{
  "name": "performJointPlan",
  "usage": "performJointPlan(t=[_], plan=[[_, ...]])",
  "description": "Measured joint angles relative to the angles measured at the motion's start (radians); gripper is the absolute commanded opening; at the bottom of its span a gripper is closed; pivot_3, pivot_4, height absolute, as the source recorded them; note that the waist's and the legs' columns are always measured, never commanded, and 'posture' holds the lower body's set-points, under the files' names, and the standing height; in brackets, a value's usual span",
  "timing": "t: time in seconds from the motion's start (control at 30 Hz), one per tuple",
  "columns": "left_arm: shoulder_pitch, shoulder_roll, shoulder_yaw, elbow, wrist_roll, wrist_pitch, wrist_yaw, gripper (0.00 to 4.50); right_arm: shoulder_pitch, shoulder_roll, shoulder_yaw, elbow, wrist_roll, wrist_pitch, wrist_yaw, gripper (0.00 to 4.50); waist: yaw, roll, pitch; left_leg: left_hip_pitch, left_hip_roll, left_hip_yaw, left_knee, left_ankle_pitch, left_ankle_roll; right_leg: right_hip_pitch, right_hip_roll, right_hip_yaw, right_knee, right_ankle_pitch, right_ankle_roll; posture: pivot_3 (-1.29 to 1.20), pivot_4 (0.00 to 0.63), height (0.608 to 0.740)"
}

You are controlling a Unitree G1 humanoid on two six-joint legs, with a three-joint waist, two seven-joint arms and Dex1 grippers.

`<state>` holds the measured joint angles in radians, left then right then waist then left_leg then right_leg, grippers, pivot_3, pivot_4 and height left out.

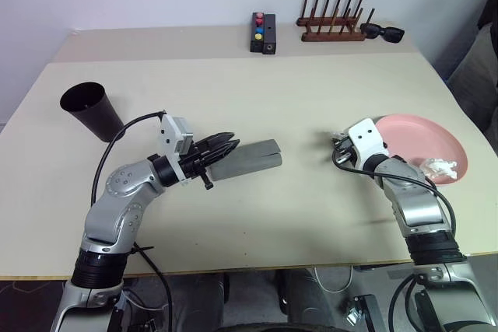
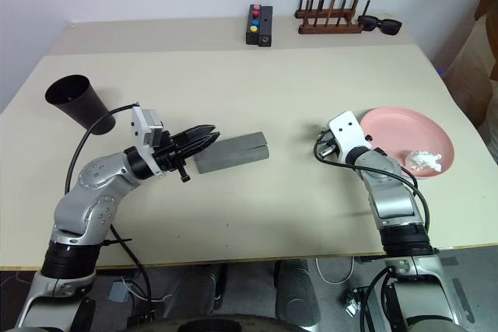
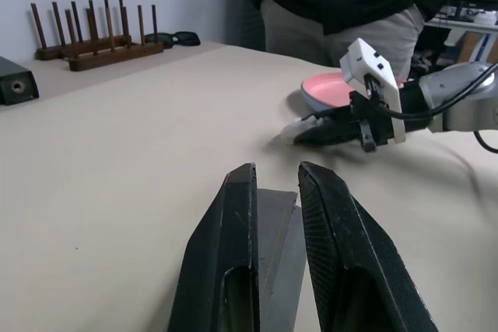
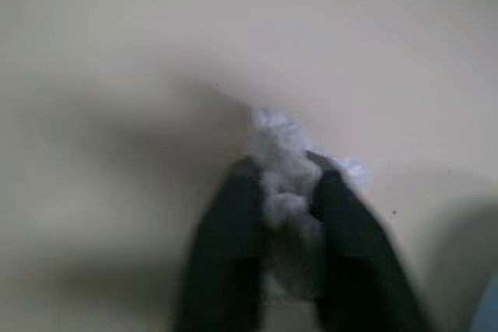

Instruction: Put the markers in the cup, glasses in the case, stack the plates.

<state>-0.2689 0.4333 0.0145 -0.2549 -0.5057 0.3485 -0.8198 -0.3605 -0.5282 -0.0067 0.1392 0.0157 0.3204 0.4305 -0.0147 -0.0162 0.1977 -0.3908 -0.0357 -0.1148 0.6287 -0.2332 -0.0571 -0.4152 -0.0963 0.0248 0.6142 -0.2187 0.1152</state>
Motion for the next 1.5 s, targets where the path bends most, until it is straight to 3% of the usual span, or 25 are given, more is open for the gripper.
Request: performJointPlan(t=[0.17,0.33,0.47,0.6,0.77,0.93,1.17,1.5], plan=[[0.0,-0.001,-0.001,-0.002,0.0,0.0,0.003,0.81,0.025,-0.016,-0.055,-0.094,0.011,0.007,-0.003,0.05,0.001,0.001,0.0,0.0,0.0,0.0,0.0,0.0,0.0,0.0,0.0,0.0,0.0,0.0,0.0,0.0,0.15,0.739],[-0.005,-0.003,-0.002,0.008,0.0,-0.003,-0.006,0.81,0.076,-0.166,-0.245,-0.222,0.038,0.074,-0.002,0.05,0.008,0.0,0.0,0.0,-0.001,-0.001,0.001,0.0,0.001,0.002,0.0,0.0,-0.002,0.0,0.0,0.0,0.15,0.739],[-0.019,-0.008,-0.004,0.035,0.003,-0.007,-0.013,0.81,0.178,-0.198,-0.32,-0.215,0.053,0.103,0.017,0.05,-0.001,0.0,0.0,0.001,0.0,0.0,0.0,-0.001,0.001,0.002,0.0,0.0,-0.001,-0.001,0.0,0.0,0.15,0.739],[-0.025,-0.011,-0.011,0.05,0.006,-0.012,-0.023,0.81,0.197,-0.19,-0.335,-0.176,0.09,0.109,0.03,1.35,-0.007,0.001,0.0,0.001,0.0,0.001,0.0,-0.001,0.001,0.002,0.0,0.0,-0.001,0.0,0.0,0.0,0.15,0.739],[-0.02,0.002,0.001,0.056,0.016,-0.024,-0.021,0.81,0.187,-0.189,-0.334,-0.172,0.107,0.079,0.031,3.87,0.0,0.001,0.0,0.001,0.0,0.0,0.001,-0.001,0.001,0.002,0.0,0.0,-0.001,0.0,0.001,0.0,0.15,0.739],[0.046,0.053,0.073,0.048,0.022,-0.031,0.021,0.81,0.144,-0.188,-0.327,-0.158,0.145,0.017,0.08,3.87,-0.006,0.001,0.0,0.001,0.0,0.0,-0.001,-0.001,0.001,0.002,0.0,0.0,-0.001,-0.001,0.001,0.0,0.15,0.739],[0.288,0.149,0.282,-0.003,0.026,-0.054,0.065,0.81,0.167,-0.178,-0.294,-0.192,0.31,-0.021,0.314,3.87,-0.001,0.001,0.0,0.0,0.0,0.0,-0.001,-0.001,0.002,0.001,-0.001,0.0,-0.002,-0.001,0.001,0.0,0.15,0.739],[0.474,0.183,0.491,0.01,0.039,-0.103,0.087,0.81,0.14,-0.195,-0.282,-0.084,0.369,-0.053,0.478,3.87,0.001,0.001,0.001,0.0,0.001,0.001,0.0,-0.002,0.001,0.001,-0.002,-0.001,-0.003,-0.003,0.003,0.0,0.15,0.739]])
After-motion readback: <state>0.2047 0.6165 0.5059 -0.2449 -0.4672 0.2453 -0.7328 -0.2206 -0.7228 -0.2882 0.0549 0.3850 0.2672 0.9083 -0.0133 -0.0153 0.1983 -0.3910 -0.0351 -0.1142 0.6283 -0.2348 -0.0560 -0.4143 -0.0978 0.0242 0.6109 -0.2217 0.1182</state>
